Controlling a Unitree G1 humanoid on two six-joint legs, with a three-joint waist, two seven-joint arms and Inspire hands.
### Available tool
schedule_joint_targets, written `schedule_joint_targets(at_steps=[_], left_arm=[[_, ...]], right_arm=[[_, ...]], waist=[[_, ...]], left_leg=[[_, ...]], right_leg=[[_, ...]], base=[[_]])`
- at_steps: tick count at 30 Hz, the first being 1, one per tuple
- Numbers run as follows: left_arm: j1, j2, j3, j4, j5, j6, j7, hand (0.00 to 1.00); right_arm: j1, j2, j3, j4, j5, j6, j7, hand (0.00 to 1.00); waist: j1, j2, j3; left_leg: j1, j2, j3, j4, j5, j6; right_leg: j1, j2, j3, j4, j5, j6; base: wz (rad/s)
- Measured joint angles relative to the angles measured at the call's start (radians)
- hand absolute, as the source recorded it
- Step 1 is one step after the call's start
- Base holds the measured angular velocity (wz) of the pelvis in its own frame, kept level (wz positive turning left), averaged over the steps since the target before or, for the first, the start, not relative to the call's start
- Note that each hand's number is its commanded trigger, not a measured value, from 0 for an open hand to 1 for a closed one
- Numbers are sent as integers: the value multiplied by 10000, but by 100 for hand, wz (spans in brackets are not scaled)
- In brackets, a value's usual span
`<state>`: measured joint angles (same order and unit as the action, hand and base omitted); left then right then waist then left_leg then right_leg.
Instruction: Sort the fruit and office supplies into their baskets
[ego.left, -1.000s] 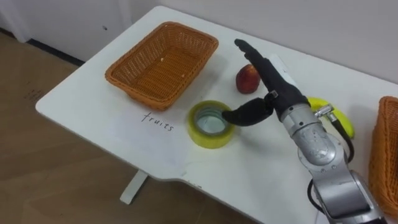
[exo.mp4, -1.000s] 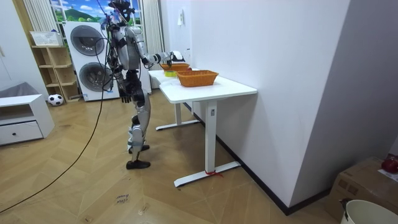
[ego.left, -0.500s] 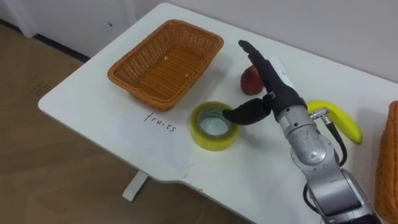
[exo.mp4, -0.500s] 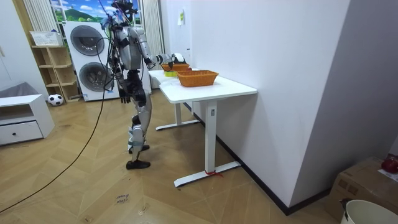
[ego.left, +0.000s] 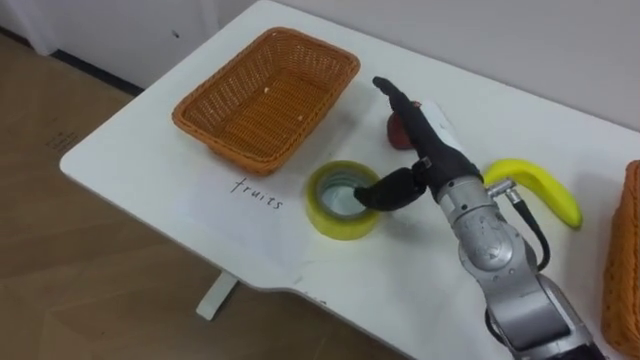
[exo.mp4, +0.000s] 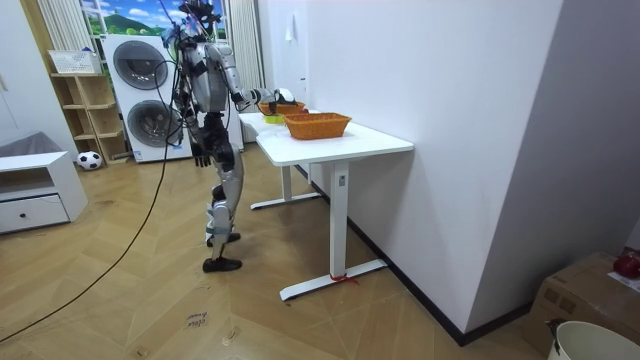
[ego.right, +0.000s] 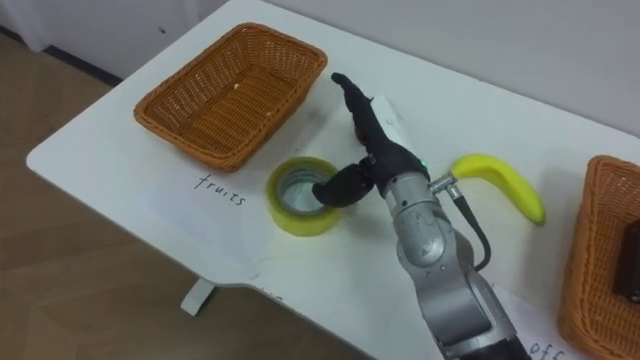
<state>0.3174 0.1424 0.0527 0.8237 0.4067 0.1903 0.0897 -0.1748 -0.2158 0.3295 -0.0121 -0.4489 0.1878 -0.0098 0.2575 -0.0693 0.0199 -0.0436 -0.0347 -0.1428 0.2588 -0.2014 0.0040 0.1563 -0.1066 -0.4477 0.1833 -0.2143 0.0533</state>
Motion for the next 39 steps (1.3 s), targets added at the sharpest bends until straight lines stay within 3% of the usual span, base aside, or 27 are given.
schedule_joint_targets(at_steps=[6, 10, 19, 27, 32, 39], left_arm=[[-13, 20, 0, 9, -3, 0, -196, 0], [-29, 55, 1, 16, -3, -4, -295, 0], [-99, 144, 12, 16, 1, -75, -519, 0], [-148, 246, 8, 23, -2, -233, -623, 0], [-149, 242, 24, -11, -2, -206, -800, 0], [-345, 241, 51, -111, 46, 4, -1013, 0]], right_arm=[[1, -7, 145, 0, -359, -1, 173, 0], [-2, -17, 331, 1, -371, -2, 241, 0], [-1, -28, 509, 15, -961, -9, 572, 0], [-1, -40, 508, 17, -1090, -29, 631, 0], [1, -52, 508, 117, -1104, -19, 1076, 0], [1, -257, 408, 116, -1104, 288, 2045, 0]], waist=[[161, 24, -18], [274, 72, -86], [327, 60, -80], [477, -61, 5], [469, -151, -22], [459, -224, -84]], left_leg=[[18, 3, 13, 19, 0, 0], [30, 4, 16, 6, 18, -3], [28, 8, 27, -9, 50, -10], [18, 14, 38, -17, 54, -14], [3, 16, 42, -16, 53, -15], [-47, 25, 59, -18, 52, -16]], right_leg=[[18, 1, 1, 0, 0, 0], [23, 0, 3, -1, 0, 0], [20, -1, -1, 0, 0, 0], [10, 4, -51, 2, 0, 0], [-2, -1, -160, 5, 0, 0], [-3, 0, -234, 10, 0, 0]], base=[[0], [0], [0], [0], [0], [0]])
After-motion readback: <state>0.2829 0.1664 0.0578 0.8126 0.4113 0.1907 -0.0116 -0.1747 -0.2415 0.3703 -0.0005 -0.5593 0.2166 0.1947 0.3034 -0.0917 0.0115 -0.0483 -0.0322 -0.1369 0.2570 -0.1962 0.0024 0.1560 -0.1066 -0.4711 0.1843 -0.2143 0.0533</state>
